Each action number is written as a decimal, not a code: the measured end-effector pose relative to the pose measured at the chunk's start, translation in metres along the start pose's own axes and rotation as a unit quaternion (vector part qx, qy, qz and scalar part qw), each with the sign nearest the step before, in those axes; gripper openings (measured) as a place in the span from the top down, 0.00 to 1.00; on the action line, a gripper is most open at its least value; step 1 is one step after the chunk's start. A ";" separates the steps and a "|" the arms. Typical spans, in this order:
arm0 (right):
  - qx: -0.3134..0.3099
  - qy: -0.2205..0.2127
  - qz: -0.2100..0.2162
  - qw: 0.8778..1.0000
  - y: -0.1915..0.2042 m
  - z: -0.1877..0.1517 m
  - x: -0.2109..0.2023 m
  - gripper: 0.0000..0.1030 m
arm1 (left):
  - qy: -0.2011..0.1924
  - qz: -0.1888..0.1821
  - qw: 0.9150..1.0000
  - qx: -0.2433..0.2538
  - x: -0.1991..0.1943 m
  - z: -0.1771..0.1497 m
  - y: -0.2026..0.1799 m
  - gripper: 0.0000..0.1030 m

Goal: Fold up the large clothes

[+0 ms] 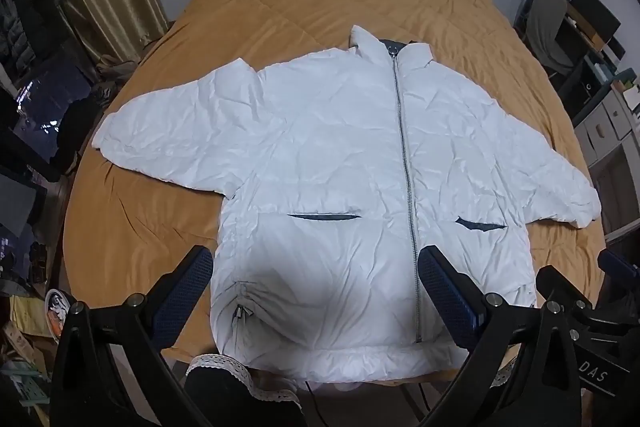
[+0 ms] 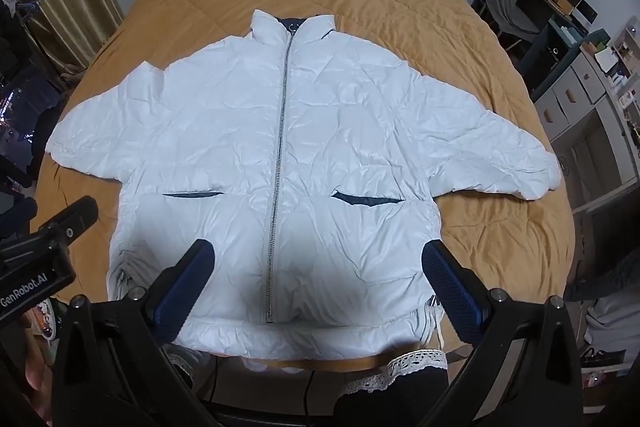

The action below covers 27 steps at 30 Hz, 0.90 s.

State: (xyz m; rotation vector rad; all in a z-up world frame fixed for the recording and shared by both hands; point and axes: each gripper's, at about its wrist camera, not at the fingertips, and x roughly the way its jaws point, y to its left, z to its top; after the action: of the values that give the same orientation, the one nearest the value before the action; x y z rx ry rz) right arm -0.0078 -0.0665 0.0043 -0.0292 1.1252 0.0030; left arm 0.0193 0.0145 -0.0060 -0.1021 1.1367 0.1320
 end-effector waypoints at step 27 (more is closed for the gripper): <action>0.007 0.031 0.010 0.999 -0.002 -0.004 0.013 0.00 | 0.010 0.017 1.000 -0.005 0.005 -0.002 0.003 0.01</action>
State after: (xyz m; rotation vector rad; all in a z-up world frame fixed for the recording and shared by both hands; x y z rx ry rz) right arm -0.0053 -0.0689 -0.0091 -0.0062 1.1867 0.0125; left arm 0.0189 0.0170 -0.0111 -0.0927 1.1586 0.1680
